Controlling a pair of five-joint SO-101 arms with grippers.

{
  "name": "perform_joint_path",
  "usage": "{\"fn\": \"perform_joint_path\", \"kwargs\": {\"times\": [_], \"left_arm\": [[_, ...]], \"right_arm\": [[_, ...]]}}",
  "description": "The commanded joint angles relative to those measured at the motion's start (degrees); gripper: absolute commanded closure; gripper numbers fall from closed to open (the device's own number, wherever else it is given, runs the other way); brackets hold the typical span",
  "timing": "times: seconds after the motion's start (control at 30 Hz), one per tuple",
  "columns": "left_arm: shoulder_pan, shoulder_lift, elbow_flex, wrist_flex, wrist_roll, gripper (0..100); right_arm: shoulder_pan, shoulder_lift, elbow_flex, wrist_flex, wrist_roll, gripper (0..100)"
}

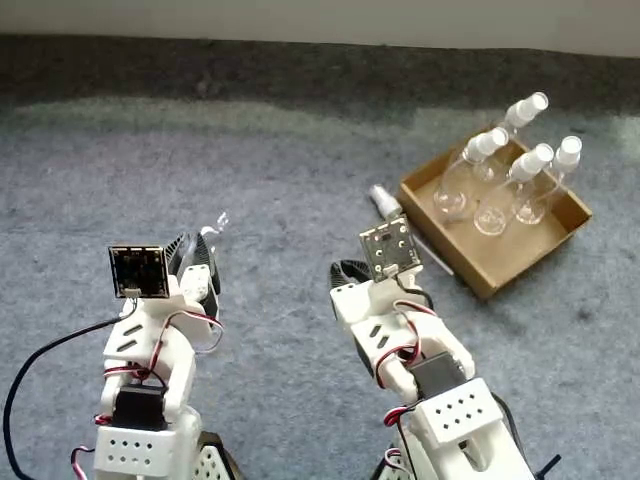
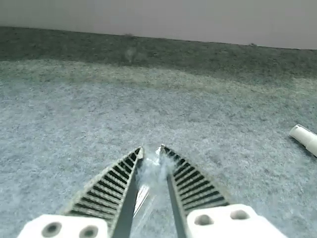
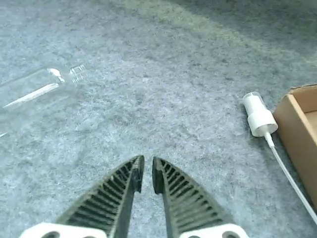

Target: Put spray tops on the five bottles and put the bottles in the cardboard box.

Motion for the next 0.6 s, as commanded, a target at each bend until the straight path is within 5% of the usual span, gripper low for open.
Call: {"fn": "perform_joint_path", "kwargs": {"times": [0.0,0.2,0.4,0.57], "left_arm": [[-2.42,-0.75,-6.11,8.35,-4.84,100],[-4.0,-0.75,-18.07,22.59,-8.79,100],[-4.0,-0.75,-13.49,22.68,-9.41,100],[-7.78,-0.75,-7.43,14.33,-9.32,100]], "right_arm": [[-0.48,-0.92,-0.31,-1.8,-0.44,99.4],[-0.48,-1.01,0.66,-1.98,-0.35,99.4],[-0.48,-0.84,6.29,-10.86,-0.09,99.1],[-0.48,-0.75,3.3,-1.8,0.0,97.8]]}}
